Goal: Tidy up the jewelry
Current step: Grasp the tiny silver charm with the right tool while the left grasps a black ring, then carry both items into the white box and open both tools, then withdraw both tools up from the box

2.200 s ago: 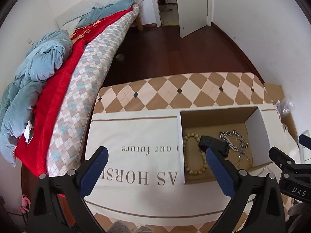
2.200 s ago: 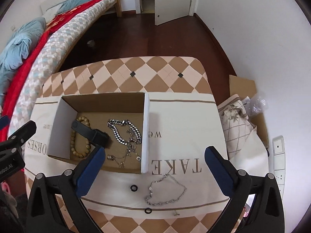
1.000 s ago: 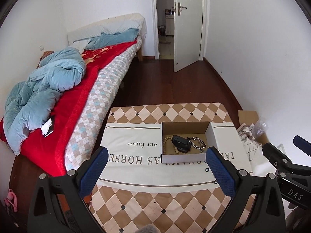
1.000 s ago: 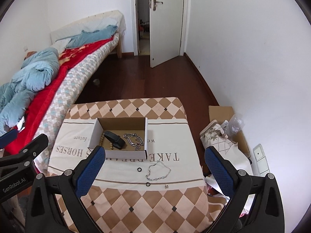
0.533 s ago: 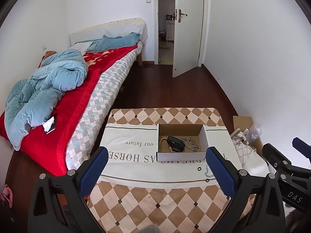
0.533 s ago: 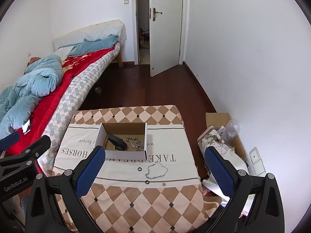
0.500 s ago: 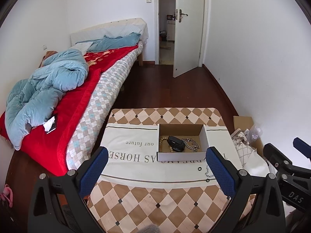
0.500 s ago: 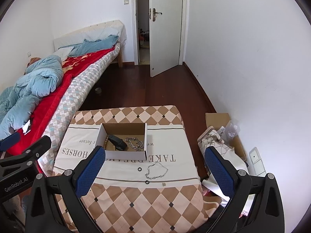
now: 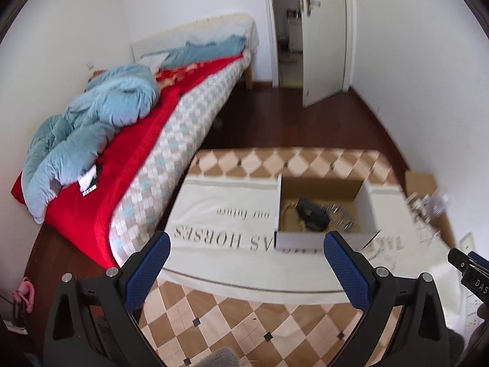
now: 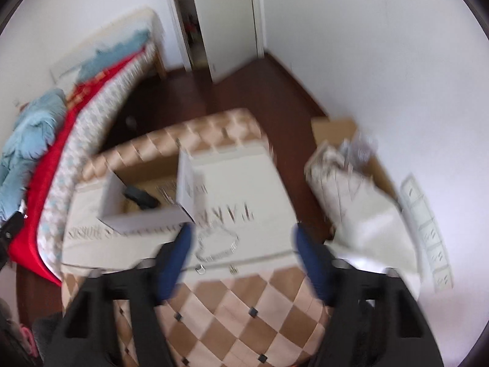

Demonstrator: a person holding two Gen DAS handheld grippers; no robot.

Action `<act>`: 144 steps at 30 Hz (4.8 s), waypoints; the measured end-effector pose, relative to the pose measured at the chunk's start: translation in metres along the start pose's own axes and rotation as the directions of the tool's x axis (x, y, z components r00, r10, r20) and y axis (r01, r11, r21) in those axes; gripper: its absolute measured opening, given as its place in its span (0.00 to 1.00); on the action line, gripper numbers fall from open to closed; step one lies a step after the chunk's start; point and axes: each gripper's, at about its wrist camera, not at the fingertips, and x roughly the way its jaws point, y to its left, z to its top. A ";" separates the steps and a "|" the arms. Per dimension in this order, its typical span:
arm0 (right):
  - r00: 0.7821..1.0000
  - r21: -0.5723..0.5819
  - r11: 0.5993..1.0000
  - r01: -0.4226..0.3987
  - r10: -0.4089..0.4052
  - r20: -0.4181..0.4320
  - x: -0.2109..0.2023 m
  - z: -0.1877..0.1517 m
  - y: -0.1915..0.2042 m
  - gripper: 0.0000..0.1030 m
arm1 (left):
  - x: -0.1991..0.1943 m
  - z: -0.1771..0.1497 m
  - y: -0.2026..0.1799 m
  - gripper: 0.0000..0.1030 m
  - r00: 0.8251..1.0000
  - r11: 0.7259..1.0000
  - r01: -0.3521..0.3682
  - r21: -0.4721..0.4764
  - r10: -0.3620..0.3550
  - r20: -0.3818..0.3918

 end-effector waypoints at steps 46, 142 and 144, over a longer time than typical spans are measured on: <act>0.998 0.060 0.998 0.018 -0.014 -0.063 0.094 -0.058 -0.051 0.09 | 0.127 -0.095 -0.201 0.11 0.897 0.896 0.331 0.296 -0.202 -0.394; 0.986 -0.202 0.979 -0.036 0.068 0.153 -0.075 0.023 0.120 1.00 | -0.032 0.038 0.020 0.99 0.993 0.993 0.110 0.044 -0.111 0.027; 0.982 -0.176 0.982 -0.070 0.098 0.159 -0.078 0.022 0.112 1.00 | -0.034 0.037 0.020 0.99 0.993 0.993 0.109 0.034 -0.111 0.040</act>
